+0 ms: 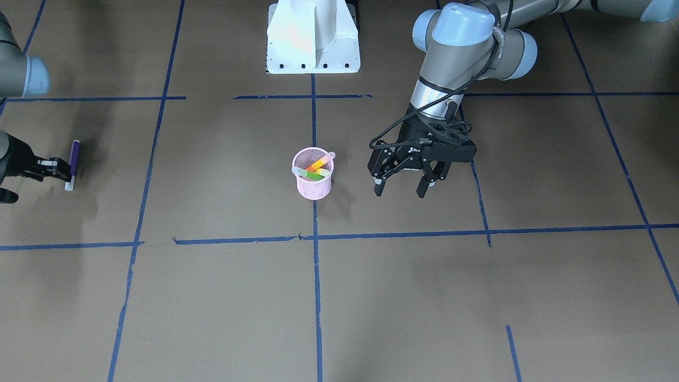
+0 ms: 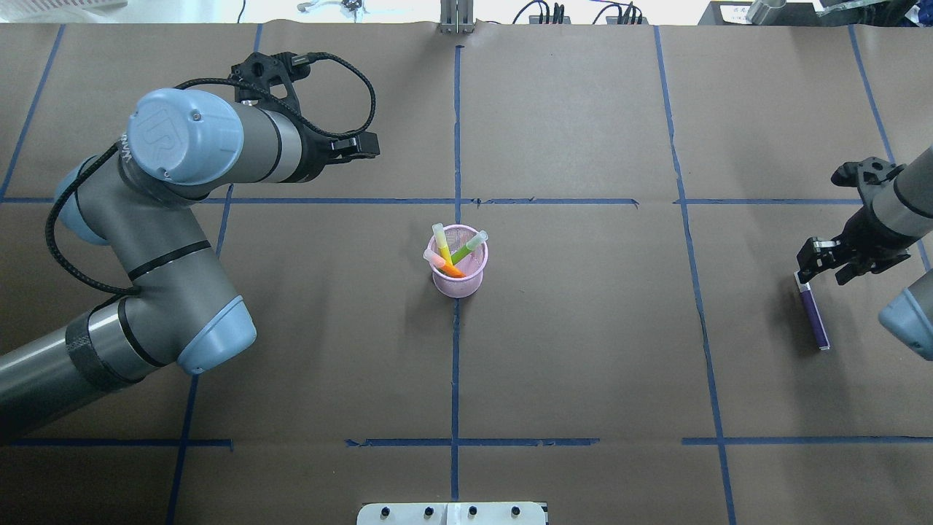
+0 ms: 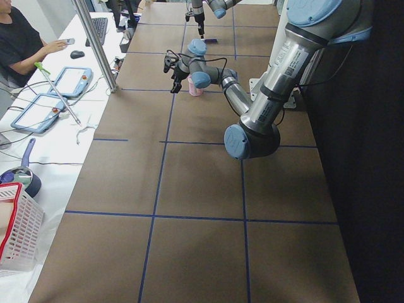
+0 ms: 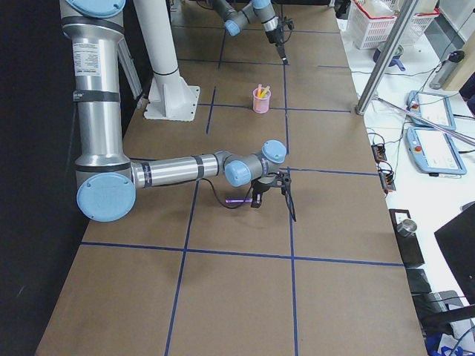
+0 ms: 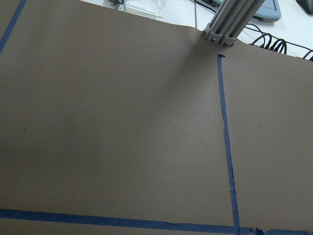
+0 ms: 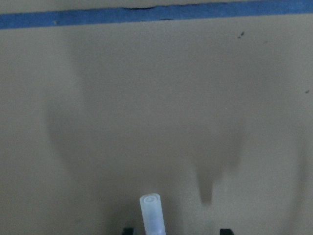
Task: Collect pens into pen holder
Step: 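Move the right gripper to the purple marker and grasp it while the left gripper withdraws, then carry the purple marker with the right gripper over the pink cup and release it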
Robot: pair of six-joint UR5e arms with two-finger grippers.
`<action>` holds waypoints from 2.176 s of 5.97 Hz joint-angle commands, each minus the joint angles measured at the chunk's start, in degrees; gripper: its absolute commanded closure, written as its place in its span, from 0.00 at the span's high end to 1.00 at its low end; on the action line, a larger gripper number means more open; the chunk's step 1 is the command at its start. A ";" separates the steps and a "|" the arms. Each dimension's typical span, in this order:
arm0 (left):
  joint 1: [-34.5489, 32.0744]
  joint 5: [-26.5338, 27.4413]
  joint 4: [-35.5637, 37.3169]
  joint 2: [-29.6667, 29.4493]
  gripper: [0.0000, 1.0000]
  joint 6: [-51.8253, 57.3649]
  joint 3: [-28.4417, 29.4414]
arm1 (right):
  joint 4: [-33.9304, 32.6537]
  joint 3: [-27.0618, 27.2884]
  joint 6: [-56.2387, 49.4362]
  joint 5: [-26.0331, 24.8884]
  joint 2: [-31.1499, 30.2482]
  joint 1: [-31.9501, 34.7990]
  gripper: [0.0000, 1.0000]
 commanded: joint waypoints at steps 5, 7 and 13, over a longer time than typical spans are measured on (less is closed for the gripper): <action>-0.01 0.00 0.06 0.09 0.95 -0.31 -0.95 | 4.72 0.94 2.98 -0.13 -3.53 -2.81 0.20; -0.01 0.00 0.06 0.09 0.95 -0.31 -1.13 | 4.72 1.46 3.06 0.22 -3.44 -2.81 0.00; -0.36 0.09 0.06 0.52 0.95 -0.22 -2.36 | 4.99 21.48 19.80 -22.28 17.69 -13.57 0.00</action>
